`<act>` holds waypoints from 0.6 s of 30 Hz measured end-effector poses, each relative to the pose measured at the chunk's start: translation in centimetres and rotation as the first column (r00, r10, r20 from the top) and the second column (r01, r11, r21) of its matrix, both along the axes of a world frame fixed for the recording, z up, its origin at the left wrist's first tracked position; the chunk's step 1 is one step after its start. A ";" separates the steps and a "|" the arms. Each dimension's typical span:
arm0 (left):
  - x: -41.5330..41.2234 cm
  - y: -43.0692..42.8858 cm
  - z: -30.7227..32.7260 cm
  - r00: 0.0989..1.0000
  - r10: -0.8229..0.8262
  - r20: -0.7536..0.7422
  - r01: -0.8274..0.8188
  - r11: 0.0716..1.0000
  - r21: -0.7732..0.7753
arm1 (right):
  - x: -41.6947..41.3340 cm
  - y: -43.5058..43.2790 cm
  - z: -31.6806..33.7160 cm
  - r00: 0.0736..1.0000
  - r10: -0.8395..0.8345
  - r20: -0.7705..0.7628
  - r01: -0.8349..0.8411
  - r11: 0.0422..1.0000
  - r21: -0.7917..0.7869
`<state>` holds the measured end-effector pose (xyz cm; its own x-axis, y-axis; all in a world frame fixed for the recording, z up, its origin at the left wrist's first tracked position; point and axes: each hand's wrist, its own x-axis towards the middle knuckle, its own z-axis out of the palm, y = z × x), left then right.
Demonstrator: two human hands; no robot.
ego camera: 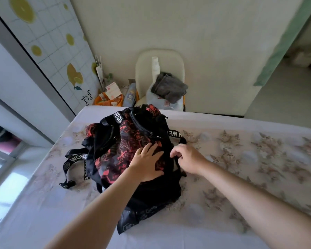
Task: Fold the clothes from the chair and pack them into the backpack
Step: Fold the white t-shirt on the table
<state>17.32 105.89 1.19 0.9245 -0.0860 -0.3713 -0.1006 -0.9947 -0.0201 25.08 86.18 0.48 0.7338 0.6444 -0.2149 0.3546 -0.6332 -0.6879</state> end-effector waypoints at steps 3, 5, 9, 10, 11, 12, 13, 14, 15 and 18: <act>0.2 0.2 -0.1 0.998 0.022 0.056 -0.021 1.000 -0.018 | 2.8 -0.4 -1.6 0.987 -0.153 0.041 0.154 0.988 -0.022; 1.2 0.3 0.5 0.992 0.051 0.117 -0.040 0.995 -0.091 | 4.1 0.1 -3.1 0.989 -0.150 -0.013 0.148 0.985 -0.091; 3.8 0.7 0.4 0.916 0.066 0.397 0.004 0.985 -0.173 | 5.7 2.0 -5.5 0.975 -0.106 -0.194 0.086 0.990 -0.111; 4.3 0.8 0.1 0.906 0.070 0.417 0.001 0.986 -0.167 | 6.0 2.4 -6.1 0.967 -0.085 -0.238 0.070 0.995 -0.070; 4.7 0.9 -0.2 0.918 0.080 0.388 -0.018 0.987 -0.160 | 6.3 2.9 -6.4 0.965 -0.071 -0.251 0.061 0.997 -0.049; 4.9 0.9 -0.6 0.940 0.094 0.327 -0.044 0.987 -0.155 | 6.6 3.4 -6.9 0.966 -0.061 -0.250 0.055 0.998 -0.035; 5.1 0.9 -1.1 0.960 0.108 0.259 -0.070 0.986 -0.151 | 6.9 3.8 -7.2 0.973 -0.071 -0.221 0.056 0.996 -0.069; 5.1 0.9 -1.6 0.970 0.116 0.212 -0.086 0.986 -0.146 | 7.4 4.1 -7.9 0.981 -0.073 -0.178 0.051 0.990 -0.128; 5.2 0.9 -1.9 0.974 0.116 0.194 -0.090 0.986 -0.139 | 7.6 4.3 -8.2 0.991 -0.054 -0.120 0.025 0.974 -0.227; 5.5 0.9 -2.4 0.972 0.137 0.189 -0.109 0.983 -0.151 | 7.9 3.7 -8.3 0.996 0.066 0.059 -0.037 0.917 -0.398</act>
<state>22.84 106.83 -1.23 0.9850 -0.0049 -0.1725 0.0146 -0.9937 0.1114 32.93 89.86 -7.84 0.7246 0.5540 -0.4098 0.4317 -0.8285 -0.3566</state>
